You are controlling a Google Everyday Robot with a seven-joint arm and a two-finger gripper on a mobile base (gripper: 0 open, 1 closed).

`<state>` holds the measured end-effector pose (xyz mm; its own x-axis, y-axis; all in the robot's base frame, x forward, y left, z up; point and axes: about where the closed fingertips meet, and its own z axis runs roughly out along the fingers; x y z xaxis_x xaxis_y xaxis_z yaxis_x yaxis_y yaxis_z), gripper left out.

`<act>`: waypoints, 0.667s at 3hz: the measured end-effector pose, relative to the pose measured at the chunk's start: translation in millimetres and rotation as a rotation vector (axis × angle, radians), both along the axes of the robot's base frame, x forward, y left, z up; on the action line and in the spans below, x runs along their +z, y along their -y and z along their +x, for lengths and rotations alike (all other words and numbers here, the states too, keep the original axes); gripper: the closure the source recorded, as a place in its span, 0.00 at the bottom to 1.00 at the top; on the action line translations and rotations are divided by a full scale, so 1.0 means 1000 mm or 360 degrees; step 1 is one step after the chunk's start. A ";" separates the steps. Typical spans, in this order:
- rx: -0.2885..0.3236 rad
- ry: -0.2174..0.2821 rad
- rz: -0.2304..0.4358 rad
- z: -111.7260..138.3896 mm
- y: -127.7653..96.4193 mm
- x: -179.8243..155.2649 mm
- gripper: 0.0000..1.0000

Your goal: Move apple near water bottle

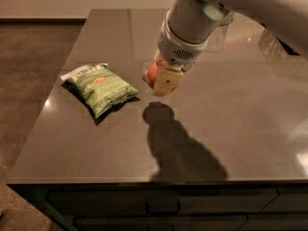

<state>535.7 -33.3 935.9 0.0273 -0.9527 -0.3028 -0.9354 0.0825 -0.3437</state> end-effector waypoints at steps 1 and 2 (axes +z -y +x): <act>-0.0078 0.0046 0.0034 0.031 0.017 -0.003 1.00; -0.0146 0.0068 0.0056 0.055 0.033 -0.009 1.00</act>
Offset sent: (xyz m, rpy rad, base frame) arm 0.0845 -0.0533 -0.0162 0.0522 -0.0574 -0.1430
